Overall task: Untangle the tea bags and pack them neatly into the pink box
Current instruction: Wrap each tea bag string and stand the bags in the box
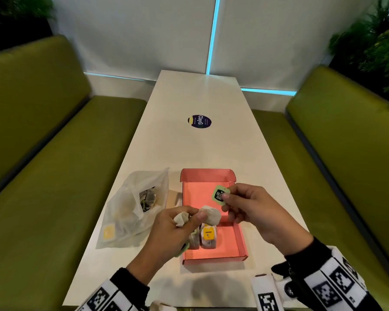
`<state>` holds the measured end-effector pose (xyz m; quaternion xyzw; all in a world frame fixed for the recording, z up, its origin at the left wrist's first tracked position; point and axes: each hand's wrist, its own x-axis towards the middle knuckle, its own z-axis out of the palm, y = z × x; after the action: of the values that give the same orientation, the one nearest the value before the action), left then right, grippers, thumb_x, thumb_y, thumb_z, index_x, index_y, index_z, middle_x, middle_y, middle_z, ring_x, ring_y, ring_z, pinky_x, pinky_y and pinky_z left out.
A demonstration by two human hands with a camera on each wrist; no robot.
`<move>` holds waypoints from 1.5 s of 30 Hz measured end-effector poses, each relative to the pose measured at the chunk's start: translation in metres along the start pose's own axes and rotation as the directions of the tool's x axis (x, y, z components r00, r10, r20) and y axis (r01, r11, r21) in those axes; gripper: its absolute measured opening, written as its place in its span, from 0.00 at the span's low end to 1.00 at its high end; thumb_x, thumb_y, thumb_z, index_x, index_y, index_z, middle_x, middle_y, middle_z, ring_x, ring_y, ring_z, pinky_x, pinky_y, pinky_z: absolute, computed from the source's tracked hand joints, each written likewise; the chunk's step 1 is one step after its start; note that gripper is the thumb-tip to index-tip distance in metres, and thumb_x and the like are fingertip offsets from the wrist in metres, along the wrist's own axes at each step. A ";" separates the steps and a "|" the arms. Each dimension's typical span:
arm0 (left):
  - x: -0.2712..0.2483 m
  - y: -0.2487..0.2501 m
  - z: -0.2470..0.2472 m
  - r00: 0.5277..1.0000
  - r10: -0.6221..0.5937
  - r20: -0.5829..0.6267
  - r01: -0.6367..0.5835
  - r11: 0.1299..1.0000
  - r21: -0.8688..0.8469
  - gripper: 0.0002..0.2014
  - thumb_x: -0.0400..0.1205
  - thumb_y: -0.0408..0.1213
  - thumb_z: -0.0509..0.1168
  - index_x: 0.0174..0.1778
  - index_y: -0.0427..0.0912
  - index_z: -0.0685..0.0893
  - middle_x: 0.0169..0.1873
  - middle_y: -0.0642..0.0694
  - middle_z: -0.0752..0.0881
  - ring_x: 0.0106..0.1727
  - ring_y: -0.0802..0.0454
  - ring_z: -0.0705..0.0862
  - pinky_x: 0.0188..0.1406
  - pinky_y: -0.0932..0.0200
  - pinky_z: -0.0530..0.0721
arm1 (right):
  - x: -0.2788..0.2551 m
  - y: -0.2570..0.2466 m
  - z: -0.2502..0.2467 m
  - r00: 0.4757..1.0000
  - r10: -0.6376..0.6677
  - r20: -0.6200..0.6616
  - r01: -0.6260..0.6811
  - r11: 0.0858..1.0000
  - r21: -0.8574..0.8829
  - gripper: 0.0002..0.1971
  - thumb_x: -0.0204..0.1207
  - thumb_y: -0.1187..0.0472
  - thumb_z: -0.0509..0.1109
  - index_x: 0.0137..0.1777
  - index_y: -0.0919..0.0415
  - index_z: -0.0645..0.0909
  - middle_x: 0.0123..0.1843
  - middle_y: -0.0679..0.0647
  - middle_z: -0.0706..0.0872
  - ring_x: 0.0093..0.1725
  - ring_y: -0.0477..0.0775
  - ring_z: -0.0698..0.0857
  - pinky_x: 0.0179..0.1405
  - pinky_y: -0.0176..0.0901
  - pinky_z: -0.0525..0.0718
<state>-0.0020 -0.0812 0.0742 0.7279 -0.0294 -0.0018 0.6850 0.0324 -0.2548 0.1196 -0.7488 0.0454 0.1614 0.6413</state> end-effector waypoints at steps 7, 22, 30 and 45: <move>0.001 0.017 0.002 0.985 0.119 -0.128 -0.144 0.967 -0.209 0.16 0.77 0.26 0.64 0.26 0.45 0.87 0.14 0.58 0.78 0.19 0.67 0.76 0.23 0.78 0.71 | 0.002 0.010 0.006 0.976 0.214 0.045 -0.205 0.966 -0.158 0.12 0.74 0.71 0.63 0.29 0.61 0.75 0.21 0.55 0.74 0.18 0.50 0.71 0.18 0.33 0.65; 0.003 0.020 0.003 0.962 0.120 -0.244 -0.181 0.952 -0.246 0.14 0.77 0.39 0.65 0.37 0.30 0.87 0.30 0.43 0.90 0.34 0.51 0.87 0.37 0.64 0.82 | -0.010 0.040 0.035 0.805 0.412 0.426 -0.192 0.861 -0.470 0.02 0.57 0.60 0.63 0.27 0.57 0.73 0.23 0.54 0.70 0.19 0.47 0.67 0.19 0.34 0.64; -0.005 0.024 0.004 0.959 0.011 -0.284 -0.082 0.968 -0.239 0.14 0.79 0.28 0.65 0.25 0.35 0.79 0.12 0.56 0.75 0.17 0.64 0.73 0.21 0.75 0.70 | 0.001 0.027 0.021 0.941 0.212 0.263 -0.098 0.917 -0.387 0.10 0.75 0.67 0.65 0.32 0.57 0.75 0.28 0.52 0.79 0.22 0.47 0.72 0.23 0.37 0.64; -0.013 0.013 0.000 0.993 -0.088 -0.075 0.094 0.993 0.076 0.11 0.77 0.34 0.70 0.28 0.43 0.87 0.15 0.60 0.80 0.18 0.66 0.75 0.20 0.77 0.67 | 0.002 -0.008 0.008 0.988 0.130 0.084 -0.132 0.991 0.019 0.04 0.74 0.69 0.71 0.39 0.62 0.80 0.27 0.54 0.84 0.18 0.45 0.74 0.16 0.31 0.69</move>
<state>-0.0153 -0.0819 0.0866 0.7546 0.0283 -0.0057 0.6555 0.0354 -0.2451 0.1257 -0.7290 0.0701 0.2336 0.6397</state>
